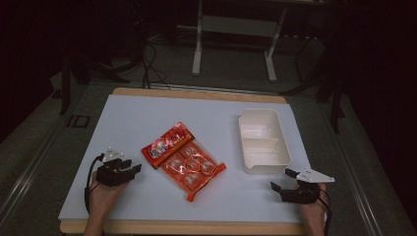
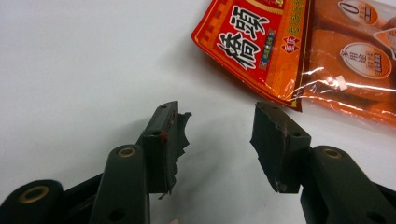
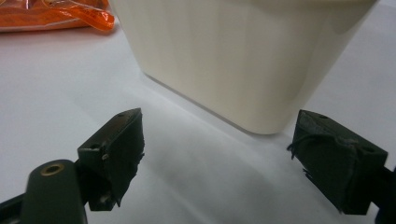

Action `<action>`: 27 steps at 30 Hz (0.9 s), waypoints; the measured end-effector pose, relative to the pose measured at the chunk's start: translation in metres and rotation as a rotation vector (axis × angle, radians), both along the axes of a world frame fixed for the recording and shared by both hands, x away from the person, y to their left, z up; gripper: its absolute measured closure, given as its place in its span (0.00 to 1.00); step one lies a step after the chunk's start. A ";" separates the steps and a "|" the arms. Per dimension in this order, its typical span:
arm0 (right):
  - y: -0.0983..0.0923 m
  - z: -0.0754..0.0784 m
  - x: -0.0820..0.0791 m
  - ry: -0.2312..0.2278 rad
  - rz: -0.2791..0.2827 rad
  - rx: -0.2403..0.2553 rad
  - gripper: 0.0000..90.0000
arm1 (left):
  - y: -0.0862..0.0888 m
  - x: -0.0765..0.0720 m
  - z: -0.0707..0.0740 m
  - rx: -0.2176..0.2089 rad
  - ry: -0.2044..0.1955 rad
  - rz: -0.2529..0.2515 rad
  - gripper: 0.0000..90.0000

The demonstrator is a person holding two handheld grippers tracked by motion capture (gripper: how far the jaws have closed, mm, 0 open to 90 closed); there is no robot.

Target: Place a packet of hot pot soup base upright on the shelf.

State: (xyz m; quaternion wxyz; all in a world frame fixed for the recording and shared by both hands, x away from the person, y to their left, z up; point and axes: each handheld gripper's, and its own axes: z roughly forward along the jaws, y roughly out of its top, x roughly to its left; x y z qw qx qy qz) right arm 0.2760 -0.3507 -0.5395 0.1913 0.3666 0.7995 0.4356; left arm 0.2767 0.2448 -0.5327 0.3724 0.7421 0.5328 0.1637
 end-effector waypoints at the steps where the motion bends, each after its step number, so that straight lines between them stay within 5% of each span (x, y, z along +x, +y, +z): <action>1: 0.000 0.000 0.000 0.001 -0.003 0.000 0.19 | 0.000 0.000 0.002 -0.008 -0.003 -0.001 0.57; 9: 0.000 0.000 0.000 -0.005 -0.003 -0.004 0.19 | -0.001 0.011 0.017 -0.032 -0.014 -0.023 0.51; 18: 0.001 0.000 0.000 0.002 0.010 -0.006 0.19 | -0.007 0.046 0.032 -0.028 -0.010 -0.077 0.43; 27: 0.001 -0.001 0.000 0.003 0.014 -0.006 0.19 | -0.014 0.072 0.031 -0.001 0.019 -0.112 0.41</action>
